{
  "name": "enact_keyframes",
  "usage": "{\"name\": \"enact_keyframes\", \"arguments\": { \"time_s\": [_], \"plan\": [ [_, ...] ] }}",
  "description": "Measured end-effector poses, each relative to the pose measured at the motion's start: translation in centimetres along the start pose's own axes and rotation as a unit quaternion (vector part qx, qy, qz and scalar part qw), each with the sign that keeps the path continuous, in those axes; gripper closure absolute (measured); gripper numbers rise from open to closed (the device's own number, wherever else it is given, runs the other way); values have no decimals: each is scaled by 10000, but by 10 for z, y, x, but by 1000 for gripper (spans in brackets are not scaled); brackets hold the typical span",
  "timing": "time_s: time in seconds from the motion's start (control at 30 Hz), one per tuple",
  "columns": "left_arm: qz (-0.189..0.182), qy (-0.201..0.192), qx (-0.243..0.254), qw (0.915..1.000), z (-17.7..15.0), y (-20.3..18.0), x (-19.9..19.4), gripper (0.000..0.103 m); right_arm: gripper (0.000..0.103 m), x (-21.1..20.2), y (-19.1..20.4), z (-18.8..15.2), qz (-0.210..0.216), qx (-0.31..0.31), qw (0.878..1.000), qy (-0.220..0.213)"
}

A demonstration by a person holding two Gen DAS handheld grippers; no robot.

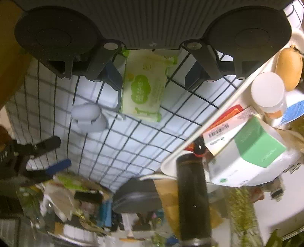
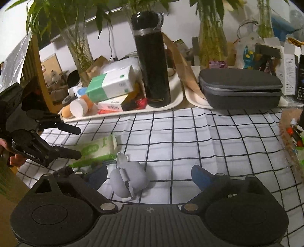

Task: Organize soft objects
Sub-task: 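Grasp the grey earbud case with the right tool while the left tool grasps the green wet-wipe pack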

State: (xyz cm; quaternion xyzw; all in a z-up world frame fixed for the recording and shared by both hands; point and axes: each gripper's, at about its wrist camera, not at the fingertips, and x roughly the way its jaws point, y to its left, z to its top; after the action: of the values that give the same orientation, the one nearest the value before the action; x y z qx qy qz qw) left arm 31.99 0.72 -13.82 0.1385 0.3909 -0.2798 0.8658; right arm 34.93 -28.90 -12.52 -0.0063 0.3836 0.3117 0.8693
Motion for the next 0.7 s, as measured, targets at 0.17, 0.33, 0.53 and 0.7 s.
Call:
{"name": "enact_keyframes", "arguments": {
  "time_s": [0.17,0.33,0.53,0.7],
  "plan": [
    [64,199,392,9990,-8,-6,12,31,8,14,5,-2,73,-300,9994,150],
    [-116,195,171,9996,-9,1,14,45,8,25,12,-3,163,-573,9980,228],
    [-153,168,293,9993,-9,-4,13,55,13,40,13,-6,441,-758,9954,380],
    [-167,177,235,9994,-9,-3,14,56,22,54,18,-12,487,-995,9921,591]
  ]
}}
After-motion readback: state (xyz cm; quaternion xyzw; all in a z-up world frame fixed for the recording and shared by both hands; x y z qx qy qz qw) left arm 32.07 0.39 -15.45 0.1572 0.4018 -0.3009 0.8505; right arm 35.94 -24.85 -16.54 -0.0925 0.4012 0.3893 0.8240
